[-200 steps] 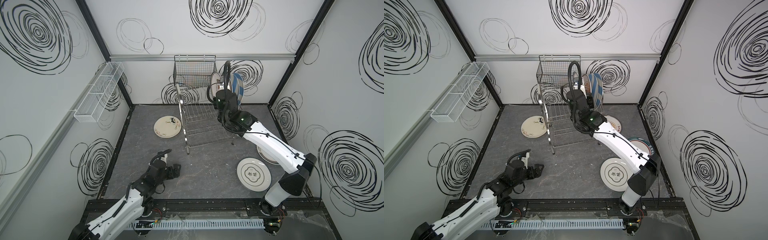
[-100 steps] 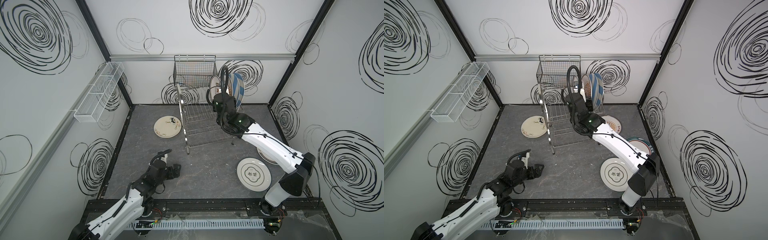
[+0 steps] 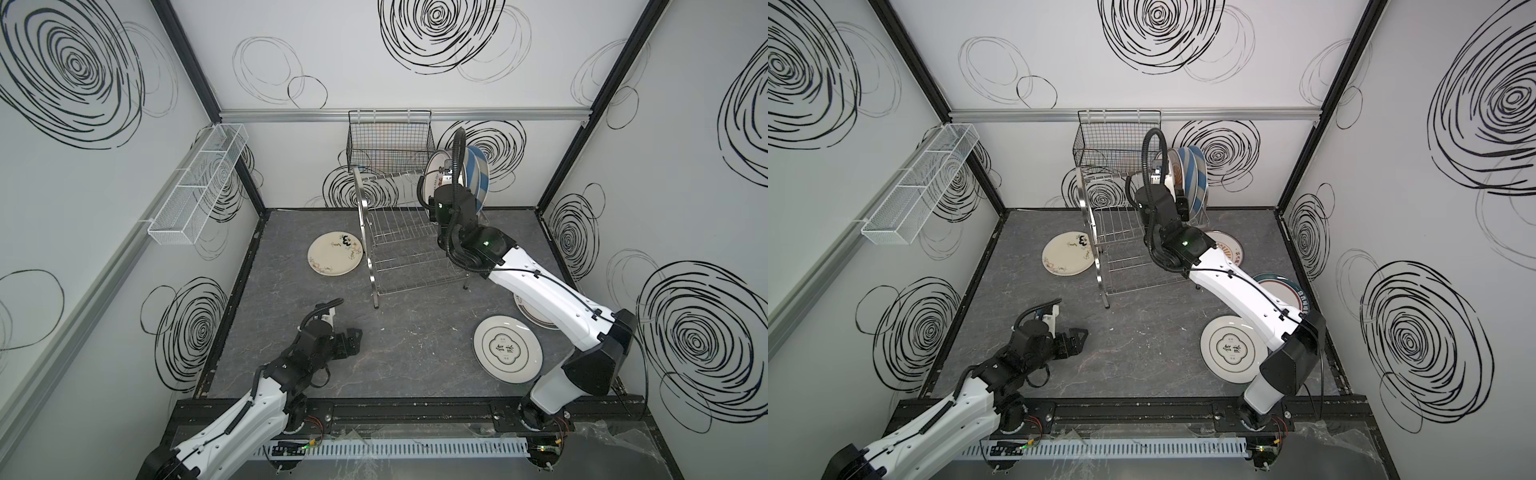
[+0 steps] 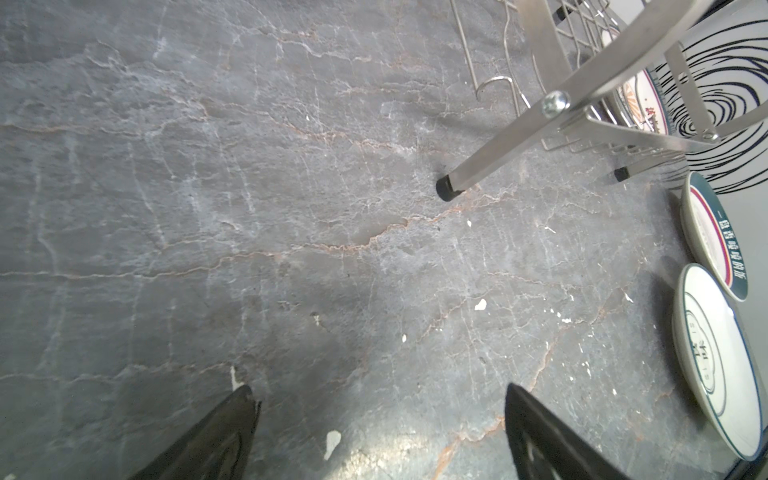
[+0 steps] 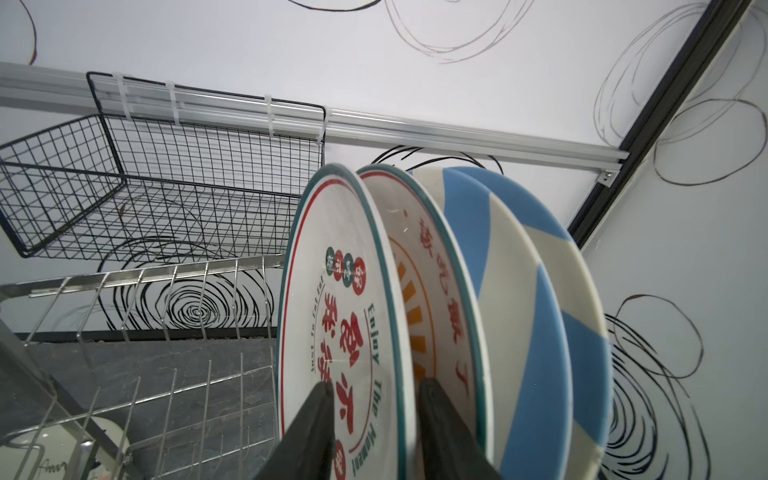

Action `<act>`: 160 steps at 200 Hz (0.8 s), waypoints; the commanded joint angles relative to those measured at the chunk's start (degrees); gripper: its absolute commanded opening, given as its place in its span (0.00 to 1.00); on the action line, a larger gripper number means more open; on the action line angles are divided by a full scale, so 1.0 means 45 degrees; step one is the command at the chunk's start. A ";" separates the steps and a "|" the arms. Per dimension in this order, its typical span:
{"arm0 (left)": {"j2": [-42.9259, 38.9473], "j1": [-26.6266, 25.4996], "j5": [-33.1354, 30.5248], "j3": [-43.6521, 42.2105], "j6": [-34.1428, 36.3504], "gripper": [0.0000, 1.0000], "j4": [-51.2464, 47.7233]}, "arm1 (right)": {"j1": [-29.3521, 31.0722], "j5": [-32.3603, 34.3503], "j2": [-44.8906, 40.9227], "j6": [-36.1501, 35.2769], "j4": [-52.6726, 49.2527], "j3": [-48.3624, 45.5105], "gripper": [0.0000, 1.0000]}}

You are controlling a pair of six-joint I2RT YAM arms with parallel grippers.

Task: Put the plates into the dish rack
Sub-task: 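Release the 'Enjoy The Moment' plate and lift the right gripper clear, then draw the right gripper back while the left gripper reaches toward the flower plate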

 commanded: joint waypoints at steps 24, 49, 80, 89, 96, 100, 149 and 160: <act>-0.0043 -0.0042 -0.0103 -0.0063 0.0118 0.96 0.0318 | 0.0298 -0.0085 -0.0520 -0.0580 0.0121 0.0840 0.50; -0.0067 0.0008 -0.0212 -0.0065 0.0094 0.96 0.0249 | 0.0361 -0.1345 -0.0787 -0.0614 -0.0297 0.1158 0.57; -0.0144 0.0037 -0.0250 -0.0055 0.0055 0.96 0.0212 | 0.0342 -0.3771 -0.1639 -0.0260 -0.1049 0.1082 0.65; -0.0162 0.0049 -0.0317 -0.0047 0.0055 0.96 0.0194 | 0.0349 -0.4348 -0.2073 -0.0223 -0.1034 0.0755 0.65; -0.0180 0.0060 -0.0361 -0.0036 0.0046 0.96 0.0171 | 0.0359 -0.4787 -0.2462 -0.0209 -0.1023 0.0409 0.66; -0.0192 0.0045 -0.0378 -0.0040 0.0022 0.96 0.0157 | 0.0358 -0.5022 -0.2703 -0.0177 -0.0999 0.0186 0.66; -0.0416 0.0175 -0.0835 0.0350 -0.0314 0.96 -0.0180 | 0.0379 -0.9967 -0.6015 0.0657 -0.0585 -0.3560 0.71; -0.0456 0.0179 -0.0881 0.0684 -0.0369 0.96 -0.0218 | 0.0381 -1.0945 -0.6778 0.0825 -0.0432 -0.4694 0.72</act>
